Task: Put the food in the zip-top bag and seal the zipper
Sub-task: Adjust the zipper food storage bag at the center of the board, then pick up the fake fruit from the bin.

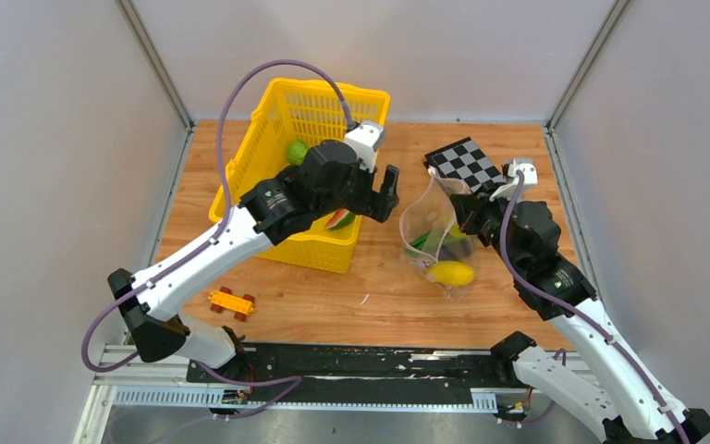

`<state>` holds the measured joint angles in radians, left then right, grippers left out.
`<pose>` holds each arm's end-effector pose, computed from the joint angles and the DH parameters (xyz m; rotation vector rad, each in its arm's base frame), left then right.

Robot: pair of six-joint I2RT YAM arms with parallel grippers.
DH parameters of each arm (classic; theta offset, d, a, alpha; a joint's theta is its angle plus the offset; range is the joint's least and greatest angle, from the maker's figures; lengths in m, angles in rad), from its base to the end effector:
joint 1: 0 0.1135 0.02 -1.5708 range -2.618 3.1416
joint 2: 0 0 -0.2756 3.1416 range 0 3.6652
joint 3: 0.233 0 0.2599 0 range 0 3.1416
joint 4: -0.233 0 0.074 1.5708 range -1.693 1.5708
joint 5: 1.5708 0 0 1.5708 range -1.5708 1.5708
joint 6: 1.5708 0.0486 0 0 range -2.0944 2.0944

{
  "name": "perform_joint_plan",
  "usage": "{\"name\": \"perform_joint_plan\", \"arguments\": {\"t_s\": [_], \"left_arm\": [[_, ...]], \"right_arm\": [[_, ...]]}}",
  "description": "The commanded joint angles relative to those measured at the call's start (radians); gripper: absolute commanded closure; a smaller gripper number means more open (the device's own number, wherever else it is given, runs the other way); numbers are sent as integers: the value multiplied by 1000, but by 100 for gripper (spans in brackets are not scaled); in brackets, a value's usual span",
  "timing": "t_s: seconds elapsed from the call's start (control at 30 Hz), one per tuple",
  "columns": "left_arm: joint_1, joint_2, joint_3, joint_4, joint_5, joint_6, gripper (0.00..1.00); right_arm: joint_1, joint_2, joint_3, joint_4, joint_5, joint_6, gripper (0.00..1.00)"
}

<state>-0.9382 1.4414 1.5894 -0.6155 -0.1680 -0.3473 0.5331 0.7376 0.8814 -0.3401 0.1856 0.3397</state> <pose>0.2043 -0.2650 0.4285 0.5045 2.0292 -0.6295 0.1571 0.0823 0.3707 -0.0366 1.7871 0.4679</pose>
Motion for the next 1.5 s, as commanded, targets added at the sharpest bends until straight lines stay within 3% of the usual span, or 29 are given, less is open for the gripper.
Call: {"name": "perform_joint_plan", "arguments": {"t_s": [0.0,0.33,0.53,0.67,0.8,1.1,1.17,1.3,1.47], "left_arm": [[70,-76,-31,-6,-48,23,3],[261,-87,-89,-4,-47,17,0],[385,18,-94,26,-38,5,0],[444,123,-122,141,-61,-23,0],[460,288,-97,258,-139,-22,0],[482,598,94,324,-185,-41,1],[487,620,121,297,-147,-37,3],[495,562,-36,445,-48,-22,3],[520,608,-7,429,-2,-49,4]], "right_arm": [[-5,-14,-1,48,2,20,100],[-5,-7,0,48,-25,13,100],[-4,-3,-3,52,-36,11,100],[-4,1,-5,53,-41,14,100],[-5,9,0,50,-52,15,100],[-4,25,27,17,-58,14,100],[-5,37,40,3,-60,8,100],[-4,65,49,-4,-49,5,100],[-4,114,79,-20,-72,4,100]]}}
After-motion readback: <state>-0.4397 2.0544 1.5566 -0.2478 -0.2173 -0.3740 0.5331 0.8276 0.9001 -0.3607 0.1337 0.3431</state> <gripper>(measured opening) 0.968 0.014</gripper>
